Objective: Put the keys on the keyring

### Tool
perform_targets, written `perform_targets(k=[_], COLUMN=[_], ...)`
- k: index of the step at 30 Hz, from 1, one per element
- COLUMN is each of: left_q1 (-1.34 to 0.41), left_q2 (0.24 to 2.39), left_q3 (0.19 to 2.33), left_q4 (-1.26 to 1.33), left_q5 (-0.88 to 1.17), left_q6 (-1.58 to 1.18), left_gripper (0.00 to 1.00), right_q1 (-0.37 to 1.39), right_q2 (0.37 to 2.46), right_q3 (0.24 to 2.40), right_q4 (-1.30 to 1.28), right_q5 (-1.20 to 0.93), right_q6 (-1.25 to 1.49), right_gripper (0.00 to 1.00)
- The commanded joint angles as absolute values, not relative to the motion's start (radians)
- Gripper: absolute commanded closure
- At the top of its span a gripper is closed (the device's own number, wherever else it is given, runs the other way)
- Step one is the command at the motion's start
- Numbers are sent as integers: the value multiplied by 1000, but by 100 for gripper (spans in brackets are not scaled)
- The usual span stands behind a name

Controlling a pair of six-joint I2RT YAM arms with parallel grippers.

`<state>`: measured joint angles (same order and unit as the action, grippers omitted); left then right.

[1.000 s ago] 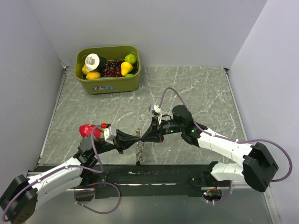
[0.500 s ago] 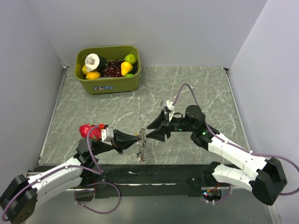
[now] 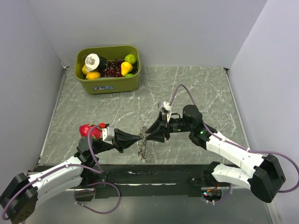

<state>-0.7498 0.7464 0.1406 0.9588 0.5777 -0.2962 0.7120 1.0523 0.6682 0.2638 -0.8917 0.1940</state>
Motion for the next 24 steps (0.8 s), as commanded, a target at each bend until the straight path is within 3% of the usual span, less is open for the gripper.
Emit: perform_targets(k=[1, 6, 9, 11, 14, 24], left_q1=[-755, -753, -753, -753, -755, -755], left_q2=[756, 767, 764, 759, 743, 784], left_q3=[198, 193, 196, 198, 192, 175], left_q4=[1038, 1060, 1054, 1054, 1060, 1152], left_q5=[575, 571, 572, 571, 561, 560], left_q6=[-279, -285, -284, -284, -285, -333], left_gripper=[99, 99, 99, 99, 99, 99], right_q1=[738, 772, 778, 779, 781, 848], right_q2=[1065, 1091, 1103, 1112, 1117, 1143], right_q3=[684, 703, 692, 693, 684, 699], right_q4=[268, 218, 244, 236, 232, 210], right_q5=[-894, -853, -864, -854, -853, -813], right_q6=[198, 167, 181, 176, 170, 141], right_gripper=[53, 60, 74, 90, 100, 100])
